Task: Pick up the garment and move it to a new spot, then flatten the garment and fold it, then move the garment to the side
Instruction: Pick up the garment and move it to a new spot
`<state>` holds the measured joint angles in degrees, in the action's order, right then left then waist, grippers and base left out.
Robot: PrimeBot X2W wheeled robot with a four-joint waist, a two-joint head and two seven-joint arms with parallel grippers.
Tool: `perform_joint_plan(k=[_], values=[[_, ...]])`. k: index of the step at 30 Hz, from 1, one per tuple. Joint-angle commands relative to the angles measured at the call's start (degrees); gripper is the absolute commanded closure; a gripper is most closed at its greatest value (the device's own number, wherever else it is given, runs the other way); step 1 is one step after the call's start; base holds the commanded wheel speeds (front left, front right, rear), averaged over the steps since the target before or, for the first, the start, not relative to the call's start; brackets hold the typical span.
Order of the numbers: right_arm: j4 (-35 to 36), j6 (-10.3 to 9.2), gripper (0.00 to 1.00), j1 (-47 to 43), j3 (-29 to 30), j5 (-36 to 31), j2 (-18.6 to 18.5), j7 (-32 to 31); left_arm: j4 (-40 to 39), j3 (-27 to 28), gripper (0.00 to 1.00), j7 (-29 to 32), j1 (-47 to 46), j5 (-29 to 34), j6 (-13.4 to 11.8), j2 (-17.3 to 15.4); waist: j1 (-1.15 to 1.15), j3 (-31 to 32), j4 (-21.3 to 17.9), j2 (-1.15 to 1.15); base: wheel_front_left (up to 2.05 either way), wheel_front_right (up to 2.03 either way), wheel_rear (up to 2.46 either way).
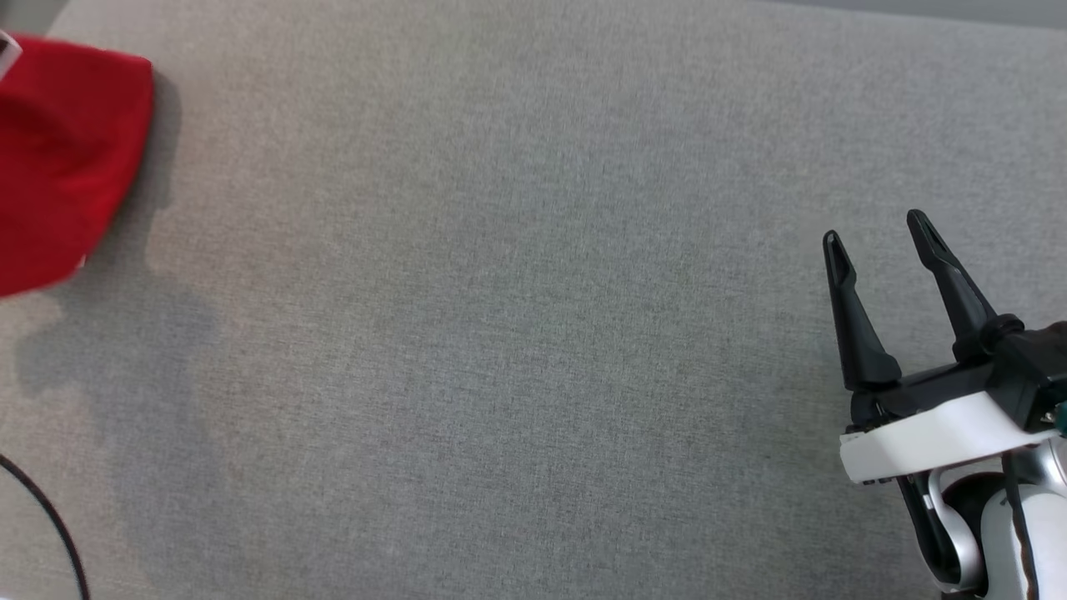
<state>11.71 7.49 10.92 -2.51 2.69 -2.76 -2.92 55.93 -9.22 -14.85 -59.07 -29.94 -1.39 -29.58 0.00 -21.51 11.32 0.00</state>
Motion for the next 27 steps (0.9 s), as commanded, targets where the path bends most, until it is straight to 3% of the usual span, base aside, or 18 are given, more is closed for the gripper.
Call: perform_joint_plan(k=[1,7,12,18,27], values=[[-0.34,0.02,0.00,-0.76,0.04,0.54,-0.32,0.62,-3.50,1.19,1.00,-0.37,1.13,0.82,-0.88,-0.28,0.00,1.76,-0.31,0.00,0.00,0.00,0.00],[-0.88,0.02,0.00,-1.27,0.95,2.20,-0.35,2.12,-24.10,7.52,1.00,-0.35,12.48,3.18,-4.02,2.20,0.00,4.63,-1.50,0.00,0.00,0.00,0.00],[-1.65,0.02,0.00,-2.30,1.57,3.18,-0.33,2.73,-39.33,11.04,1.00,-0.36,24.18,4.49,-5.20,6.47,0.00,6.36,-2.55,0.00,0.00,0.00,0.00],[-3.23,0.02,0.00,-3.33,1.78,4.18,-0.33,3.68,-50.55,9.37,1.00,-0.37,35.08,8.21,-6.55,9.86,0.00,7.82,-4.47,0.00,0.00,0.00,0.00],[-4.00,0.02,0.00,-4.11,1.69,5.42,-0.32,4.59,-57.74,0.83,1.00,2.51,43.22,12.00,-6.66,13.18,0.00,8.60,-9.10,0.00,0.00,0.00,0.00]])
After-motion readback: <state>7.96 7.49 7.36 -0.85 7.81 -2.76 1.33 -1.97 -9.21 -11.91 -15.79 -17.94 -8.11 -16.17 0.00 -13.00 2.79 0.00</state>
